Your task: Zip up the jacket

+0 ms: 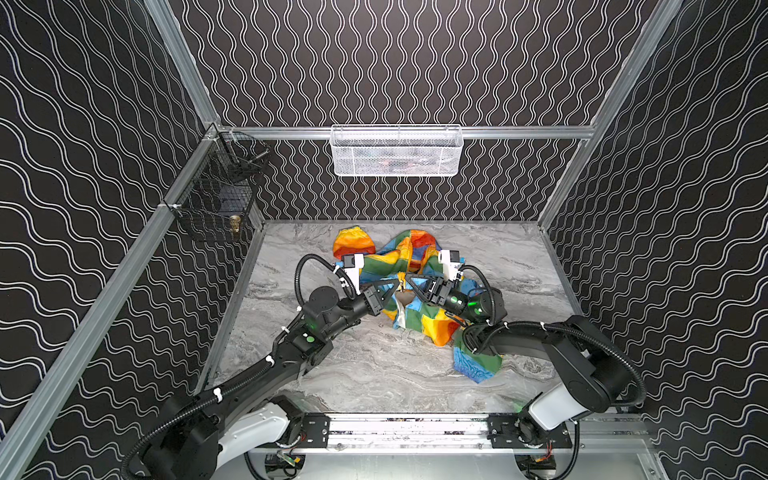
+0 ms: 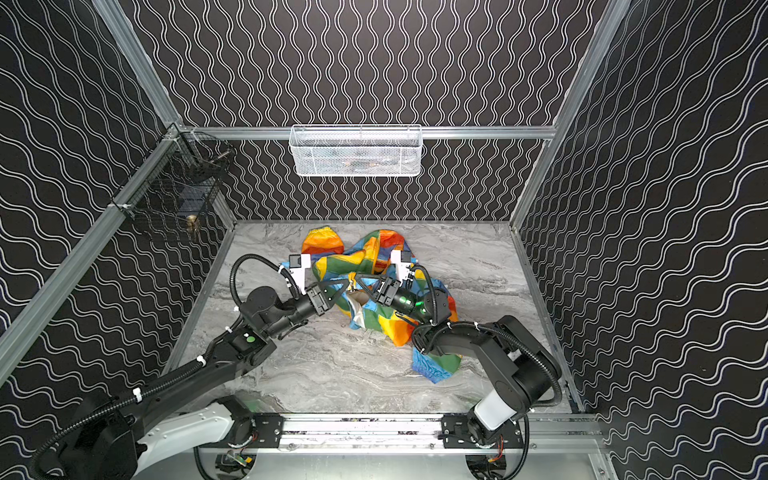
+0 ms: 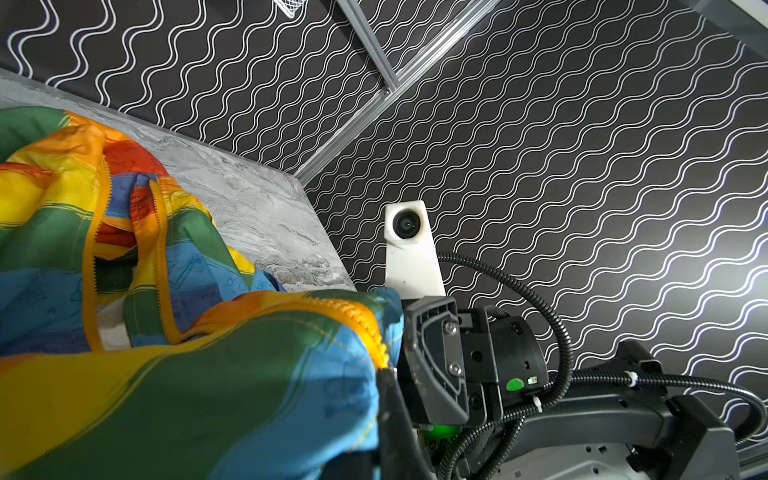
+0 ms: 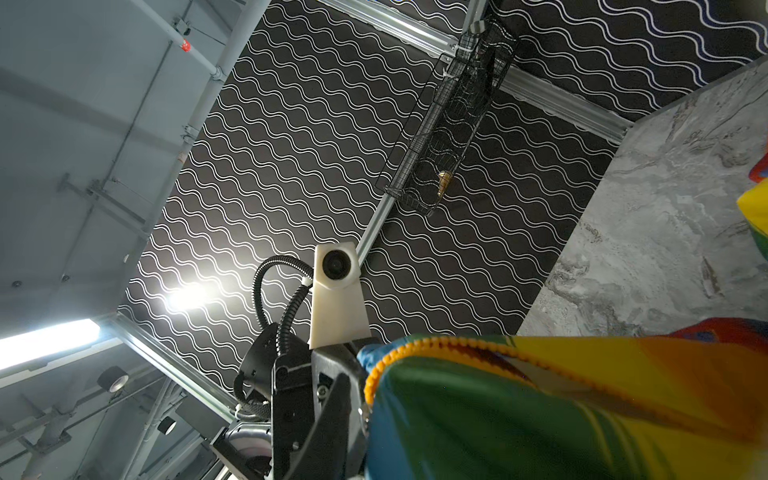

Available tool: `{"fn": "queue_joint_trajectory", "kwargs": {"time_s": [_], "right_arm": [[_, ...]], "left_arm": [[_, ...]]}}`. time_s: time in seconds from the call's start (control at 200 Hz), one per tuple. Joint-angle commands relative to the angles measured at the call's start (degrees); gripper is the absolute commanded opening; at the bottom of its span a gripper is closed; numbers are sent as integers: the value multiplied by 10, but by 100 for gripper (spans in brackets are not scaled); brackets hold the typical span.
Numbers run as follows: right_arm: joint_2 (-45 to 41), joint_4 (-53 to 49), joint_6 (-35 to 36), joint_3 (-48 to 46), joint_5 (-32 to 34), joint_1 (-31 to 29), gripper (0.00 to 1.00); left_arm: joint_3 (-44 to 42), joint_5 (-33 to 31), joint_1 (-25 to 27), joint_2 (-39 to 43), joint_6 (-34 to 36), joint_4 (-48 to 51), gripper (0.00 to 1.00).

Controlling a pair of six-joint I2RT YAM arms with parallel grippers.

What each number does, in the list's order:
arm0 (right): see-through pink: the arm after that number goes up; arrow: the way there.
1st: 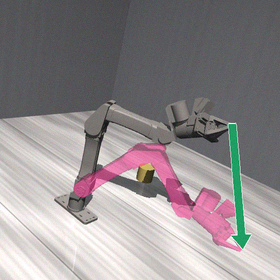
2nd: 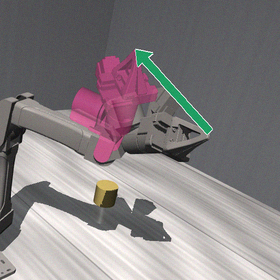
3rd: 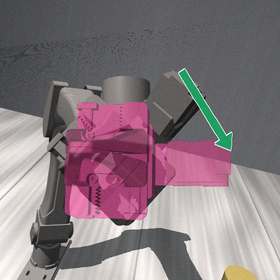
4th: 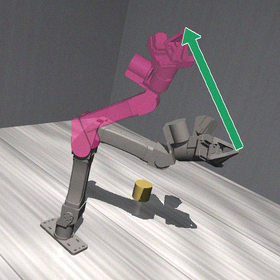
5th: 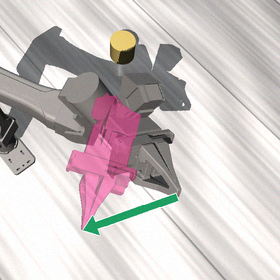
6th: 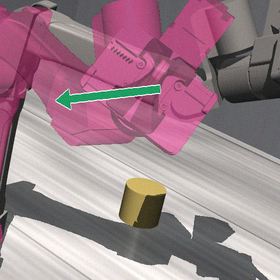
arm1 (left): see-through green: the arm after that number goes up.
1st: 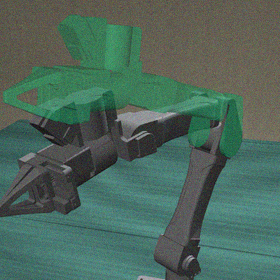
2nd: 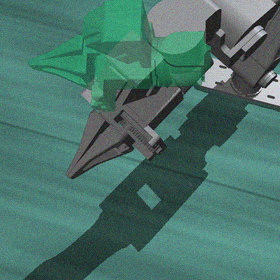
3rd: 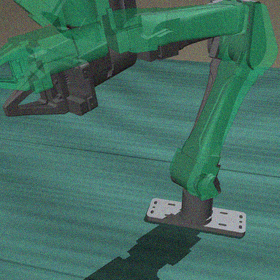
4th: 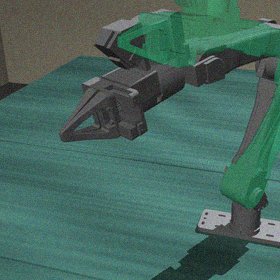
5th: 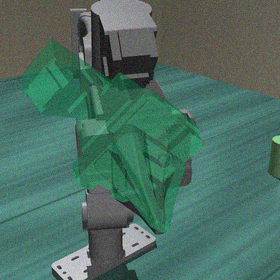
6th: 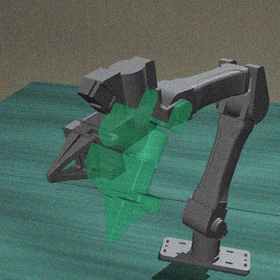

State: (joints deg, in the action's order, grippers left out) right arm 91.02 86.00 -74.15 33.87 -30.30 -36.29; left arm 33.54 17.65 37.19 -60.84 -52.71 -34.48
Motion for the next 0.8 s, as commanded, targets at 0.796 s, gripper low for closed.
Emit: {"fn": "queue_joint_trajectory", "kwargs": {"time_s": [0.796], "right_arm": [[21,101,-86,13,69,-2,0]], "left_arm": [[-19,14,2,-18,11,-3,0]]}}
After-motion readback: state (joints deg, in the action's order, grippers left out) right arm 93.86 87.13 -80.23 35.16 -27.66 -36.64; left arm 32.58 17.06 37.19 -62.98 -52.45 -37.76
